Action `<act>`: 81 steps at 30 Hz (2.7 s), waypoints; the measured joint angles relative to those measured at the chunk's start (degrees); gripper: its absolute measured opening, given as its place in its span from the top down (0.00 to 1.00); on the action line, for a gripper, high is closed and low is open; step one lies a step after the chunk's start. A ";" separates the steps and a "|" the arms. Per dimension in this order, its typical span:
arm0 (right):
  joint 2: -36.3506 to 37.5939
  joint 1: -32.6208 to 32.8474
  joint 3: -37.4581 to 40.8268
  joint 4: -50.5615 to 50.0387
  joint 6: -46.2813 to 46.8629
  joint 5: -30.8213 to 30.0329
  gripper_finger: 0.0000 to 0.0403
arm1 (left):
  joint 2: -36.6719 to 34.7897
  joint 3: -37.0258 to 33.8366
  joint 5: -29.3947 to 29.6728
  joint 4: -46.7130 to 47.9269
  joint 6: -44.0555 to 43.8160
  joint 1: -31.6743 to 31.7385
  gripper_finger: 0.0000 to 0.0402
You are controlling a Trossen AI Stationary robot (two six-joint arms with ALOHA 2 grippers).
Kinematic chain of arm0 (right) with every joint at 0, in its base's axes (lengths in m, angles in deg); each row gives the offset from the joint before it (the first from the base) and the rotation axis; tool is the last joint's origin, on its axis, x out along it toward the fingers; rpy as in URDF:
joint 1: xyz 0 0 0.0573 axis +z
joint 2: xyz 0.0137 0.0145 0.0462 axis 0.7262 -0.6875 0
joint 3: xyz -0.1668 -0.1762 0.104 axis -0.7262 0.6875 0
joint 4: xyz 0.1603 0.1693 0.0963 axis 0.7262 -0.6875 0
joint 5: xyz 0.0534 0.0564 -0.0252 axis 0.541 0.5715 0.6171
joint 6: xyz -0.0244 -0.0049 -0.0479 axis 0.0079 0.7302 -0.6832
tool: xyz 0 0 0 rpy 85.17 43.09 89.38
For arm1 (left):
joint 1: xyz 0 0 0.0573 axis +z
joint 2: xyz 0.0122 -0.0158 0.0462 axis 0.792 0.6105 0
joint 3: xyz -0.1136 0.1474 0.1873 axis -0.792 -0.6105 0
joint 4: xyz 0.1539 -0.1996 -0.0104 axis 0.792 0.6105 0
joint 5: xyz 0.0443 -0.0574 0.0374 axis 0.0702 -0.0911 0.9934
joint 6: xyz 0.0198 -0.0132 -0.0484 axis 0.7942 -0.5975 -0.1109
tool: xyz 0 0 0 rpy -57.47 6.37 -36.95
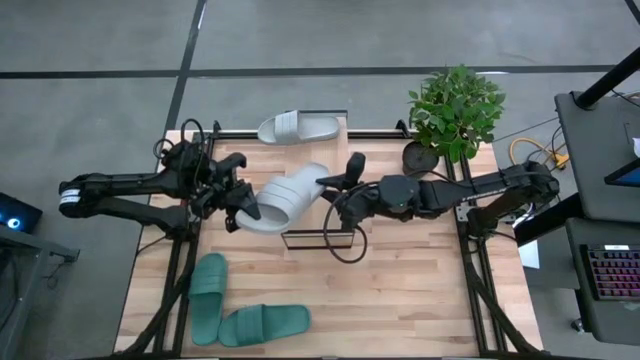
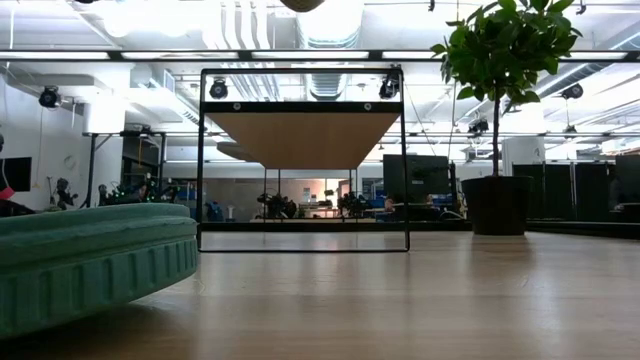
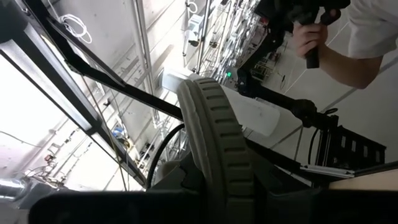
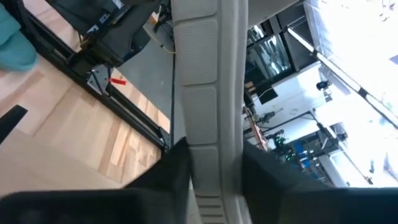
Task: Pick and place slides into the shelf
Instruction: Put the gray slide on the shelf
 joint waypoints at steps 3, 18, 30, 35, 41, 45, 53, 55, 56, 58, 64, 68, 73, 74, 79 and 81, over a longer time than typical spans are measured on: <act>-0.02 -0.80 0.00 -0.07 2.25 0.24 0.90 | 0.04 0.00 0.26 -0.10 0.00 0.02 0.92; 0.07 -1.13 0.09 -1.75 3.49 -14.80 0.91 | -3.90 -0.11 21.57 2.48 -7.52 -0.03 0.51; 0.07 0.86 0.15 -10.02 13.38 -25.79 0.91 | -15.40 -0.09 40.01 19.78 -11.96 -0.03 0.33; 0.07 0.80 0.68 -15.40 22.71 -25.75 0.91 | -16.85 -0.16 45.82 25.30 -13.58 -0.03 0.32; -2.88 0.73 1.88 -15.75 24.76 -31.95 0.91 | -16.46 -0.23 54.27 26.38 -13.56 -0.03 0.32; -6.88 0.67 1.44 -15.80 24.34 -36.17 0.91 | -16.97 -0.17 58.22 26.49 -13.53 -0.03 0.32; -13.58 0.69 -0.54 -15.83 22.94 -37.83 0.91 | -20.34 -0.20 66.11 27.75 -13.52 -0.02 0.32; -14.91 0.58 -1.79 -15.82 21.86 -38.03 0.91 | -20.74 -0.24 66.12 28.19 -13.55 -0.03 0.32; -15.46 0.43 -2.41 -15.72 21.36 -38.28 0.91 | -20.83 -0.24 66.11 28.34 -13.57 -0.03 0.32; -16.65 0.12 -3.65 -15.99 20.20 -39.42 0.91 | -21.05 -0.26 66.11 29.05 -13.58 -0.03 0.32; -17.74 -2.07 -6.43 -19.76 19.73 -39.11 0.91 | -21.44 -0.33 66.09 32.51 -16.49 -0.03 0.32; -17.24 -2.53 -6.58 -20.28 19.72 -39.17 0.91 | -21.15 -0.33 66.11 37.63 -15.16 -0.03 0.32; -16.33 -2.33 -6.58 -20.38 19.62 -38.99 0.91 | -19.55 -0.35 65.57 43.56 -3.60 -0.03 0.32; -16.19 -2.35 -6.58 -20.45 19.62 -38.99 0.91 | -18.73 -0.35 65.54 43.95 -1.68 -0.03 0.32; -15.48 -2.44 -6.58 -21.10 19.92 -38.39 0.91 | -13.56 -0.33 65.73 43.23 5.54 -0.03 0.32; -15.03 -2.41 -6.58 -21.32 20.61 -37.20 0.91 | -11.75 0.02 65.79 42.16 7.37 -0.03 0.32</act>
